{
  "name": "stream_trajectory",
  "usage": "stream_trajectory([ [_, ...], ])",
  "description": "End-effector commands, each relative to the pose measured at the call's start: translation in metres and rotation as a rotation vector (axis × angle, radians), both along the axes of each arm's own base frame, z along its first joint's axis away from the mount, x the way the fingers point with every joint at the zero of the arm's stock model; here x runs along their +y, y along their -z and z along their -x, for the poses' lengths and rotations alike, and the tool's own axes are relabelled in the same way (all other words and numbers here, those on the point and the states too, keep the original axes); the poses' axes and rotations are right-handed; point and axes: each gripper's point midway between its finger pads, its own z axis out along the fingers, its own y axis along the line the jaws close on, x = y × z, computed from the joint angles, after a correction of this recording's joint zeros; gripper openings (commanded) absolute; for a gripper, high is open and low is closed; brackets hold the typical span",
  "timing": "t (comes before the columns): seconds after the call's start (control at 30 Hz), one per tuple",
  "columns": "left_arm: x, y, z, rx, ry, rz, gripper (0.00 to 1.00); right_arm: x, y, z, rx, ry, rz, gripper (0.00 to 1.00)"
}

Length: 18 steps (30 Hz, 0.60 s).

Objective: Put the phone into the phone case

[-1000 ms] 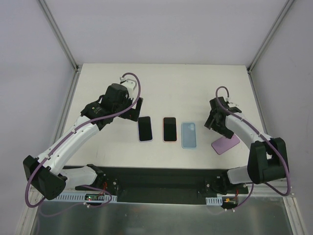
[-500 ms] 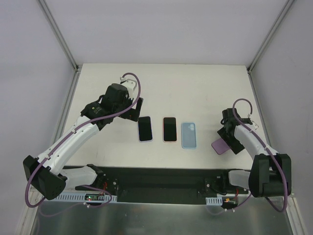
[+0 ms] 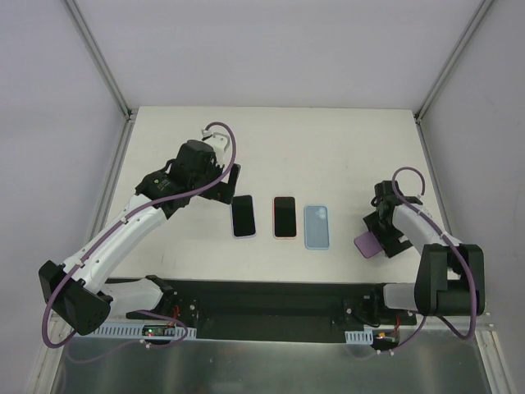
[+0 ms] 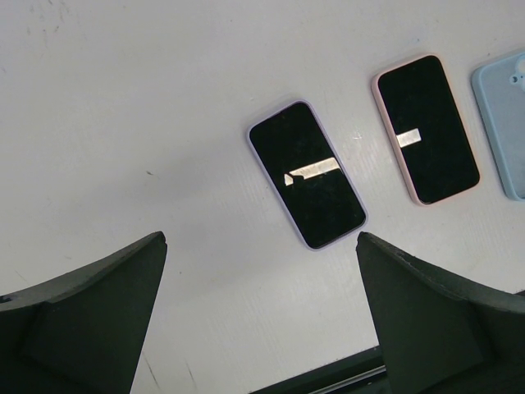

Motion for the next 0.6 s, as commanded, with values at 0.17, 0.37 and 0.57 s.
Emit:
stream_trajectory([
  [0.17, -0.001, -0.007, 0.002, -0.021, -0.001, 0.032, 0.99, 0.009, 0.013, -0.007, 0.015, 0.053, -0.071, 0.98],
  [0.37, -0.002, -0.008, 0.003, -0.019, 0.003, 0.036, 0.99, 0.019, 0.015, -0.013, -0.002, 0.052, -0.139, 0.98],
  [0.57, -0.002, -0.006, 0.003, -0.016, 0.004, 0.035, 0.99, 0.023, 0.002, -0.015, -0.022, 0.107, -0.207, 0.98],
])
